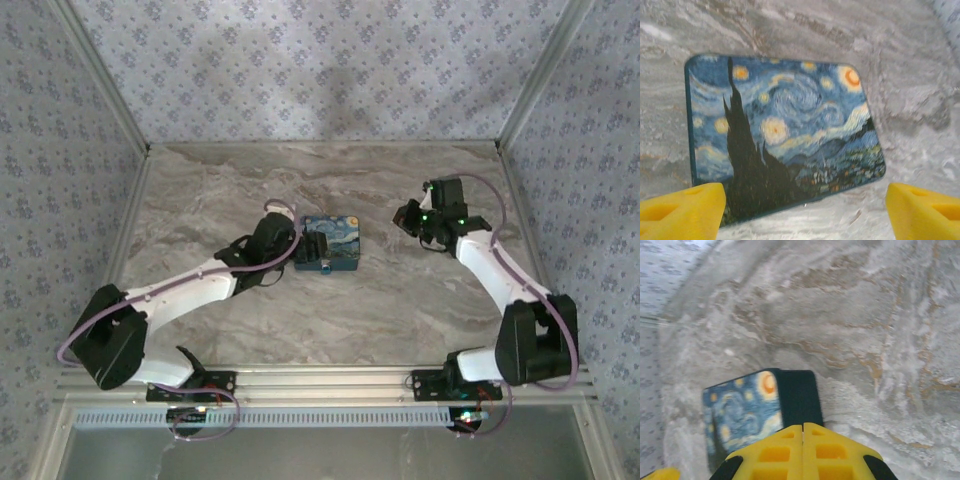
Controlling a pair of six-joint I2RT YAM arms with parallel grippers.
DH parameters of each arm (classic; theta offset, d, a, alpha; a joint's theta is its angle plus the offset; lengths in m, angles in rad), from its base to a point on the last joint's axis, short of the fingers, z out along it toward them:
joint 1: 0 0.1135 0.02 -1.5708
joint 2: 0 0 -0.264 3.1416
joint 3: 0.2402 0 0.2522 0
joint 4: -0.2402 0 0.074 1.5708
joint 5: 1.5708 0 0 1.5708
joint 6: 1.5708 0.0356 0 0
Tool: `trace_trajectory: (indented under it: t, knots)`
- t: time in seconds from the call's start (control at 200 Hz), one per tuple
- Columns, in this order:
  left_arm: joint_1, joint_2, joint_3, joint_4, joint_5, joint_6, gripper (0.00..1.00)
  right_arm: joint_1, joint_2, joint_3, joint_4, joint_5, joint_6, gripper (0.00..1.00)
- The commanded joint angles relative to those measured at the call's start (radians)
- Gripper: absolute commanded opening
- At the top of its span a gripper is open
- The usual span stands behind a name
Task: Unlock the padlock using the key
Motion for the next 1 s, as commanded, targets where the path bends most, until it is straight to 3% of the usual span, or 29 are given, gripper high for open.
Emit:
trace_trajectory:
  t: [0.0, 0.24, 0.62, 0.994]
  knots:
    - [0.025, -0.03, 0.07, 0.07, 0.097, -0.02, 0.82, -0.002, -0.074, -0.009, 0.039, -0.073, 0.009, 0.0]
    - [0.061, 0.01, 0.143, 0.211, 0.264, -0.096, 0.77, 0.05, -0.17, 0.013, 0.123, -0.131, 0.008, 0.0]
    - [0.061, 0.092, 0.188, 0.43, 0.405, -0.169, 0.69, 0.096, -0.179, -0.042, 0.333, -0.279, 0.205, 0.0]
    - [0.025, 0.178, 0.248, 0.507, 0.464, -0.258, 0.61, 0.159, -0.216, -0.048, 0.3, -0.174, 0.131, 0.0]
